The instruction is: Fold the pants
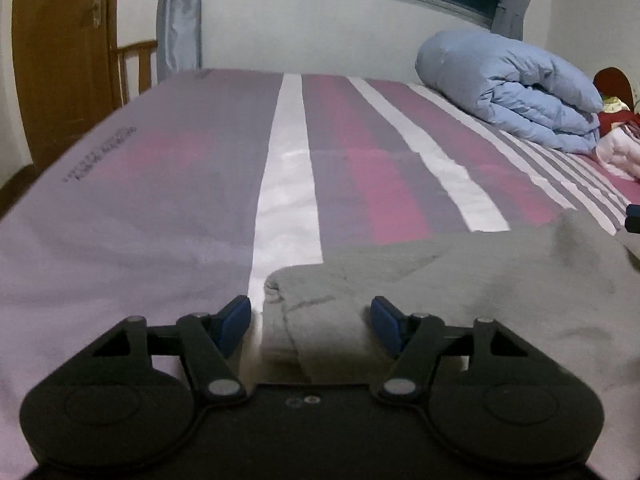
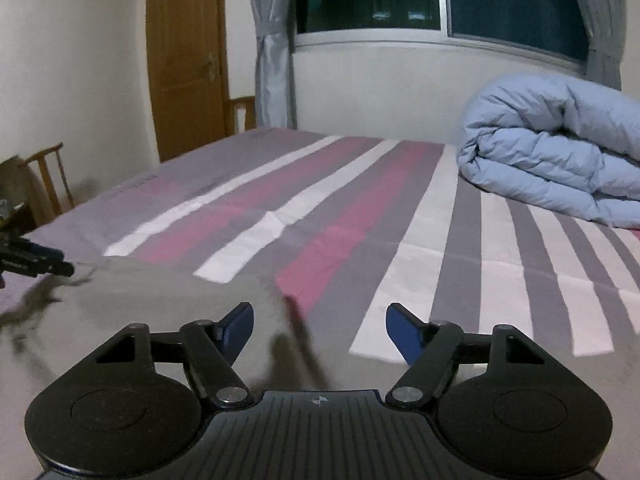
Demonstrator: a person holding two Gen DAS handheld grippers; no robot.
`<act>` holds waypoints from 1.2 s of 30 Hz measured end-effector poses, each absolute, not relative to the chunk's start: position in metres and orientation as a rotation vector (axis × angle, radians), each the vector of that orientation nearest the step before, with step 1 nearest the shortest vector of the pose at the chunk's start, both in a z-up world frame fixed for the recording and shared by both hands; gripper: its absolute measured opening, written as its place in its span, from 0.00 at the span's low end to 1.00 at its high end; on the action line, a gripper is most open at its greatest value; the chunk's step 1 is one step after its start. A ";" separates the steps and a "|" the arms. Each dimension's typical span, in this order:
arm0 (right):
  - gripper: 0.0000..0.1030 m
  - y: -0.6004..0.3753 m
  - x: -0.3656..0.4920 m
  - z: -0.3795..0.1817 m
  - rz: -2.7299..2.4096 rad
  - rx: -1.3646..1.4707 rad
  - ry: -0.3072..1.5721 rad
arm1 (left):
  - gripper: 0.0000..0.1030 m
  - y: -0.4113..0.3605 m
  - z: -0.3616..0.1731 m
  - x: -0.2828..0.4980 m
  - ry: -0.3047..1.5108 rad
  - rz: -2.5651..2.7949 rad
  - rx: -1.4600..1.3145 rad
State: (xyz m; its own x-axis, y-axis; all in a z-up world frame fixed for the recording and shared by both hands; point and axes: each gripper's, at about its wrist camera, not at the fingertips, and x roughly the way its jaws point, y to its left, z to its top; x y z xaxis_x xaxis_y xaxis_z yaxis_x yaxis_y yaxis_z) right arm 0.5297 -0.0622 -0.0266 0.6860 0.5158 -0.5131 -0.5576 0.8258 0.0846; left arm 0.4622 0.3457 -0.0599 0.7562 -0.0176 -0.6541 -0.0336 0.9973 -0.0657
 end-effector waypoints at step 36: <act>0.03 -0.045 0.539 -0.082 0.620 -0.322 0.685 | 0.22 0.348 -0.077 0.495 0.731 -0.084 -0.057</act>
State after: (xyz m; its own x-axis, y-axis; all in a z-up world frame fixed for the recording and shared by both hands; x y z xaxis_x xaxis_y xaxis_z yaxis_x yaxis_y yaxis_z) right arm 0.5387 -0.0446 -0.0820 0.6066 0.4236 -0.6727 -0.6272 0.7750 -0.0776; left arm 0.4951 0.3479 -0.0774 0.7412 -0.0959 -0.6644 0.0564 0.9951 -0.0808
